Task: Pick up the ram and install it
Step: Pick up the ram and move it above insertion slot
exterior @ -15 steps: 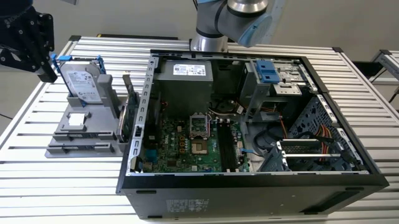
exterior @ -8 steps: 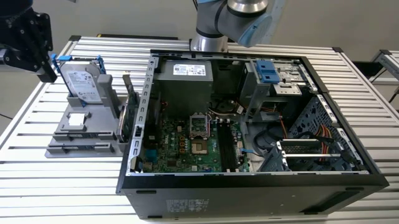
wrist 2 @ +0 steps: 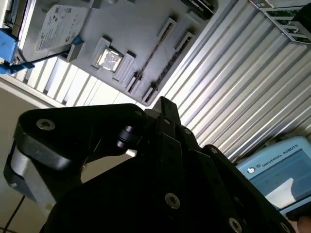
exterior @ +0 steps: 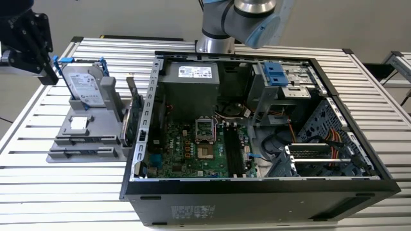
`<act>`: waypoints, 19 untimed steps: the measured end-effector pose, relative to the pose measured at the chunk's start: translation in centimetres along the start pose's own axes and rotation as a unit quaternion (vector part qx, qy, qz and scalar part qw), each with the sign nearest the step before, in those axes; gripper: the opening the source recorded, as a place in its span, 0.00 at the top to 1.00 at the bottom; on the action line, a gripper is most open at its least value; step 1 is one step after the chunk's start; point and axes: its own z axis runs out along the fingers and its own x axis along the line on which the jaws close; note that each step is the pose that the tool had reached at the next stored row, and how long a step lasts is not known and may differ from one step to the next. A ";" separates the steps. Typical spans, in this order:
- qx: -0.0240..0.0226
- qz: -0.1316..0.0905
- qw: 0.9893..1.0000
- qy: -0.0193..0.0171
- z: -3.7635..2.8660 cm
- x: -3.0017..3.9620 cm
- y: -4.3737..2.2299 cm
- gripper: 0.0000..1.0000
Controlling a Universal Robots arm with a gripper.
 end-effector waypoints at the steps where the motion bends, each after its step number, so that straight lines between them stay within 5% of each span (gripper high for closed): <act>1: 0.000 -0.004 1.000 0.000 0.01 0.00 0.00 1.00; 7: -0.001 -0.022 1.000 0.000 0.03 0.00 0.00 1.00; 19: 0.000 -0.014 1.000 0.000 0.04 0.04 0.00 1.00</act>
